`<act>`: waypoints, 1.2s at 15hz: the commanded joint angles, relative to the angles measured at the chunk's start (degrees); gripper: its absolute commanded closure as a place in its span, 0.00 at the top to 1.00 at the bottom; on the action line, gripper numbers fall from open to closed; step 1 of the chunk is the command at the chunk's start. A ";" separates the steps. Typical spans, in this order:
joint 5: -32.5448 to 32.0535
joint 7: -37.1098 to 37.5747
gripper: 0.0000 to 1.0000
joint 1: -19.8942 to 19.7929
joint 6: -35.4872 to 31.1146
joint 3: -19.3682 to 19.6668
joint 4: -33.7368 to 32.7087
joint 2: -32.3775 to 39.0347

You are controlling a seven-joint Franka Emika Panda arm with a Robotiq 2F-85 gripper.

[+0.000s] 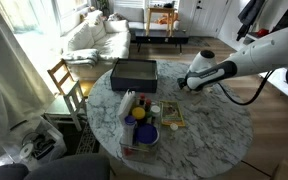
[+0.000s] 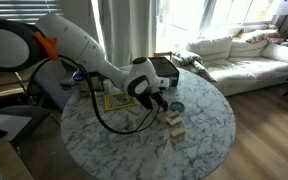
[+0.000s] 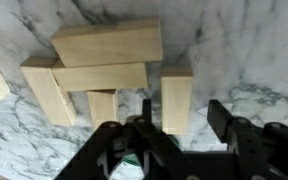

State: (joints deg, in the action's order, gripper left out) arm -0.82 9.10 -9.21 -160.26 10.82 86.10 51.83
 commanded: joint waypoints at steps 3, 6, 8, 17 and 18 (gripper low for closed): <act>0.62 -3.33 0.16 -1.37 1.69 -1.53 -2.11 1.48; 0.36 -4.43 0.07 -1.45 1.62 -1.63 -0.66 -0.04; -0.09 -6.99 0.07 -2.14 0.68 -2.17 1.50 -2.32; 2.19 -15.49 0.07 -6.48 10.46 -5.88 12.73 -17.94; 1.73 -12.17 0.07 -4.83 13.21 -3.94 13.64 -19.42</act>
State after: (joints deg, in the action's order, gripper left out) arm -0.04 -7.44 -15.61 -154.10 5.17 93.56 38.93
